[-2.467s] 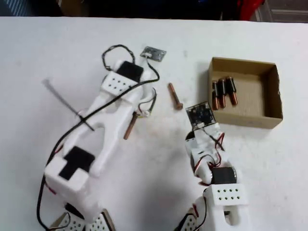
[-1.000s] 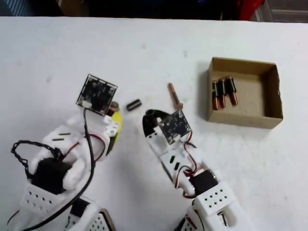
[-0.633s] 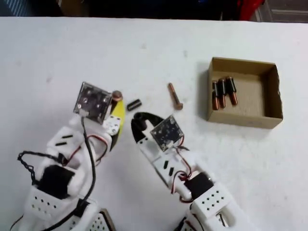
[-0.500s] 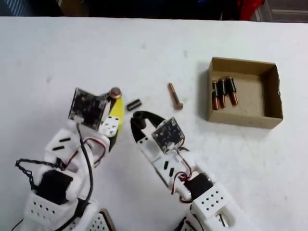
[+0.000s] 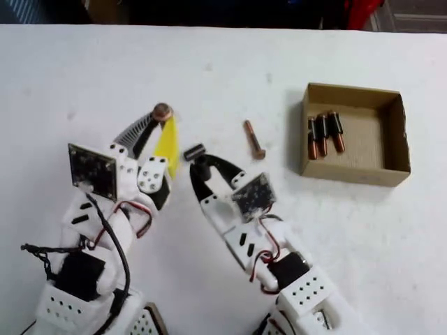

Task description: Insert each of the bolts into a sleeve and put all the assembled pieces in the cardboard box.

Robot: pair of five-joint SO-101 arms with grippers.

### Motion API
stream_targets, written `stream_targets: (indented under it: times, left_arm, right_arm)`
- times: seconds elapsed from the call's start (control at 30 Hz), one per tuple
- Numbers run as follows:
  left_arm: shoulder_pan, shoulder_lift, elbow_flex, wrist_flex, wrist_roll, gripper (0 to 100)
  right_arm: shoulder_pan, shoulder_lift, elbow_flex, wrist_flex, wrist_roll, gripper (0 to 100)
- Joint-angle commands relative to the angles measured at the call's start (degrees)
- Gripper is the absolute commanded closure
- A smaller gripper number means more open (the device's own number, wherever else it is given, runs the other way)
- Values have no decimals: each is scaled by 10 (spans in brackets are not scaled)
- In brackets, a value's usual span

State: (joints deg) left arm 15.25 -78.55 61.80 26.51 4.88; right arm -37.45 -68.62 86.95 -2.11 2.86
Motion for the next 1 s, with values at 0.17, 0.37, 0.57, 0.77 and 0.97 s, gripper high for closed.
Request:
stream_targets:
  times: [0.17, 0.37, 0.57, 0.77, 0.97]
  left_arm:
    - [29, -14, -4, -47, 93, 976]
    - [66, -15, -4, -47, 92, 976]
    - [79, -15, -4, -64, 96, 976]
    - [79, -14, 34, -104, 96, 976]
    - [79, -15, 84, -186, 96, 976]
  right_arm:
    - [3, -12, -4, -52, 57, 981]
    - [4, -13, -4, -61, 72, 981]
    - [7, -16, -4, -60, 72, 981]
    - [7, -69, 19, -58, 73, 981]
    - [7, -124, 28, -5, 73, 981]
